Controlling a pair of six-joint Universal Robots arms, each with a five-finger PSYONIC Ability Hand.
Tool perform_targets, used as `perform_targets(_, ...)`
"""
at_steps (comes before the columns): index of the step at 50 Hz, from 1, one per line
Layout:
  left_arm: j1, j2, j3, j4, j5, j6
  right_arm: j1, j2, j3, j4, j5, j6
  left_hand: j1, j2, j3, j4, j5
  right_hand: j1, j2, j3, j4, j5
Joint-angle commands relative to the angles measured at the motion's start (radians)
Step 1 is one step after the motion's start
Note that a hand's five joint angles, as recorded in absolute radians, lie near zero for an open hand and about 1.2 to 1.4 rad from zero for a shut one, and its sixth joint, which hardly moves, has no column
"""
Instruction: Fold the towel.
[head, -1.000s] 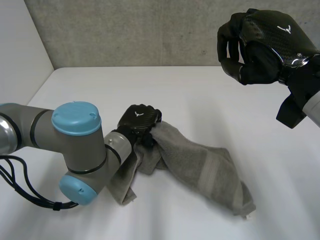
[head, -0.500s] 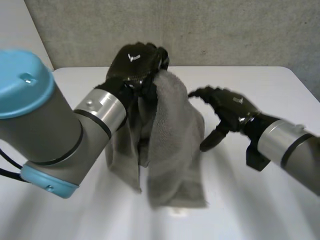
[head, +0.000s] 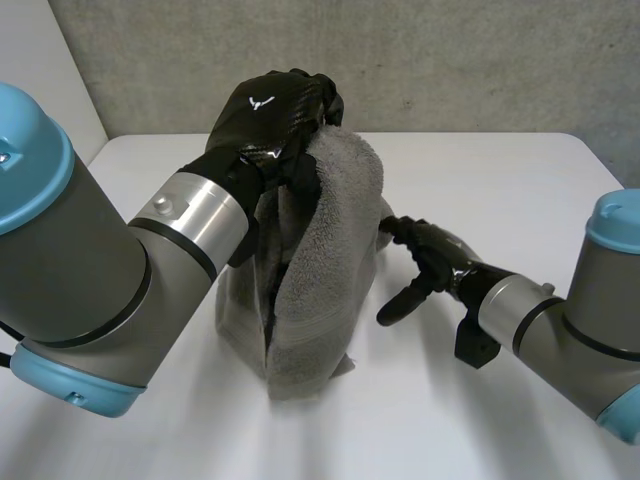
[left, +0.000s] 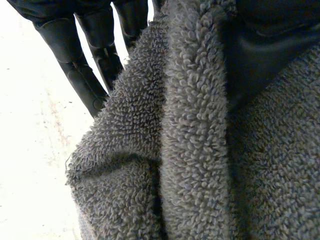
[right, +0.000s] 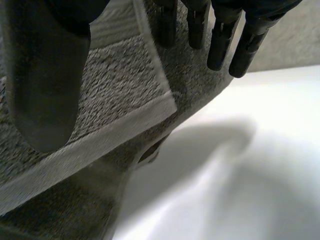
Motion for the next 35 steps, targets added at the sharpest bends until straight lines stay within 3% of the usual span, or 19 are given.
perform_targets(1, -0.017, -0.003, 0.000, 0.000, 0.001, 0.008, -0.030, -0.054, 0.021, -0.036, -0.001, 0.019, 0.052, 0.037, 0.020, 0.040, 0.028, -0.062, -0.066, -0.068, -0.075, -0.059)
perform_targets(10, -0.017, -0.026, -0.003, 0.001, 0.001, 0.013, -0.085, -0.145, 0.022, -0.072, -0.015, 0.123, 0.052, 0.037, 0.020, 0.040, 0.028, -0.062, -0.066, -0.068, -0.075, -0.059)
perform_targets(18, -0.024, -0.054, 0.002, -0.002, 0.007, 0.006, -0.104, -0.179, 0.007, -0.063, -0.113, 0.114, 0.052, 0.037, 0.020, 0.040, 0.028, -0.062, -0.066, -0.068, -0.075, -0.059)
perform_targets(30, -0.109, -0.023, -0.010, -0.002, 0.001, -0.013, -0.029, -0.032, 0.022, -0.073, -0.133, 0.111, 0.052, 0.037, 0.020, 0.040, 0.028, -0.062, -0.066, -0.068, -0.075, -0.059)
perform_targets(32, -0.110, -0.017, -0.015, -0.002, 0.001, -0.023, -0.021, -0.015, 0.019, -0.076, -0.133, 0.111, 0.052, 0.037, 0.020, 0.040, 0.028, 0.036, 0.032, 0.031, 0.023, 0.039)
perform_targets(34, -0.110, -0.014, -0.020, -0.002, 0.003, -0.044, -0.019, 0.004, 0.019, -0.095, -0.133, 0.112, 0.052, 0.037, 0.020, 0.040, 0.028, 0.734, 0.730, 0.728, 0.721, 0.737)
perform_targets(35, -0.110, -0.014, -0.020, -0.002, 0.003, -0.044, -0.019, 0.004, 0.019, -0.095, -0.133, 0.112, 0.052, 0.037, 0.020, 0.040, 0.028, 0.738, 0.734, 0.732, 0.725, 0.741)
